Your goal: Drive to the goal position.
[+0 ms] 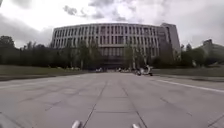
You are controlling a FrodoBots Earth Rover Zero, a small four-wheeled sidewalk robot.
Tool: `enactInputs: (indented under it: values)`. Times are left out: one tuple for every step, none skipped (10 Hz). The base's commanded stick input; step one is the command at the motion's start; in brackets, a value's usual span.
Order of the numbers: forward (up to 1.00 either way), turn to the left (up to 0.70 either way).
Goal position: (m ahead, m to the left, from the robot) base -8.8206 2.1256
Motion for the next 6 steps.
enactInputs:
  values:
    - [1.0, -0.12]
    - [1.0, -0.07]
    - [1.0, 0.0]
    - [1.0, 0.0]
    - [1.0, 0.0]
    - [1.0, 0.0]
